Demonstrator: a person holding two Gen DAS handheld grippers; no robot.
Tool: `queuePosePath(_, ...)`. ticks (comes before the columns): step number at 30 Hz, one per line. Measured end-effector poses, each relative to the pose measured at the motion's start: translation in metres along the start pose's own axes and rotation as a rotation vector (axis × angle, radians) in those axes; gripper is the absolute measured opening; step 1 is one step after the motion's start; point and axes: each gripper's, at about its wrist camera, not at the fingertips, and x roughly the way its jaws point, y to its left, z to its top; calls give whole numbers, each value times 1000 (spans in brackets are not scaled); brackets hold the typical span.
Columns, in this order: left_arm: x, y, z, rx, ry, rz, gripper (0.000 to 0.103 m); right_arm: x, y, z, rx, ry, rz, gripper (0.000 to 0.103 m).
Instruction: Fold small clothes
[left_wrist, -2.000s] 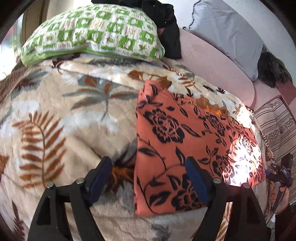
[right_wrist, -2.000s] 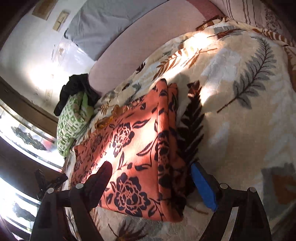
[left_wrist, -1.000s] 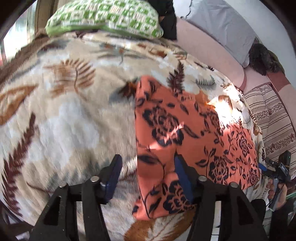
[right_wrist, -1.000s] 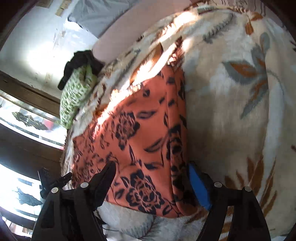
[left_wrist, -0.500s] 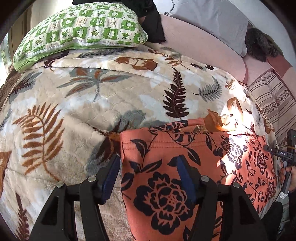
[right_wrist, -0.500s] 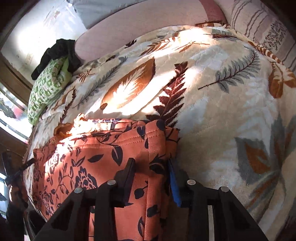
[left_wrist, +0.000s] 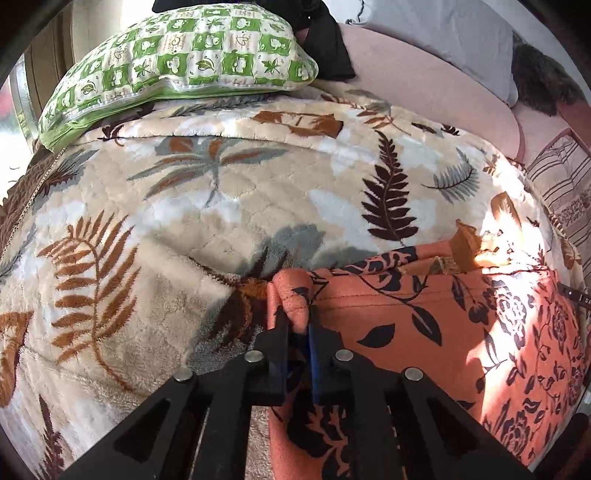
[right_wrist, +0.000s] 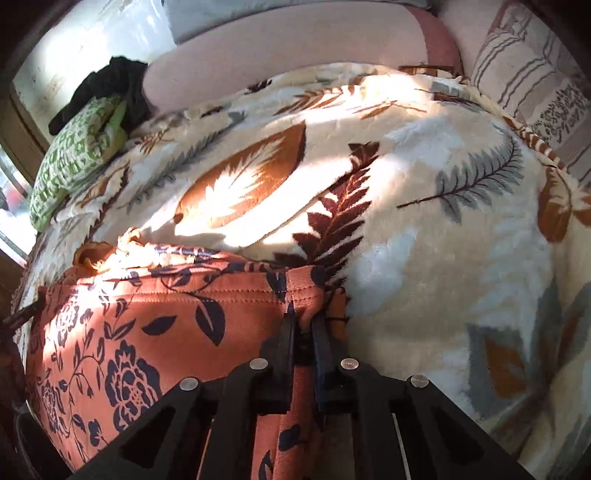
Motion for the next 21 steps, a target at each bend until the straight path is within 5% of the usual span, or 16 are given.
queuePosePath(1, -6, -1, 1, 8, -9, 5, 16, -6, -4, -1, 41, -19, 16, 17)
queuePosePath(2, -14, -1, 2, 18, -23, 14, 18, -12, -6, -2, 58, -24, 19, 35)
queuePosePath(3, -23, -1, 3, 20, -40, 14, 20, -19, -7, -2, 63, -28, 1, 69)
queuePosePath(4, -33, -2, 2, 19, -60, 5, 25, -29, -8, -1, 76, -53, -13, 75)
queuePosePath(9, -82, -25, -18, 60, -139, -52, 55, -82, 11, -8, 130, -112, 209, 75)
queuePosePath(11, -91, -39, -33, 94, -142, -81, 67, -82, 30, -17, 153, -65, 388, 75)
queuePosePath(13, -84, -49, -48, 89, -119, -109, 75, -68, 39, -31, 172, -1, 480, 76)
queuePosePath(16, -32, -55, -66, 107, 47, -43, 77, -17, 18, -51, 257, 101, 330, 75)
queuePosePath(17, -21, -54, -70, 110, 70, -21, 77, -10, 6, -53, 331, 97, 372, 70)
queuePosePath(19, -34, -59, -69, 114, 18, 5, 76, -27, 7, -47, 369, 52, 390, 70)
queuePosePath(21, -55, -63, -67, 106, -31, -18, 76, -50, 26, -40, 280, 6, 378, 72)
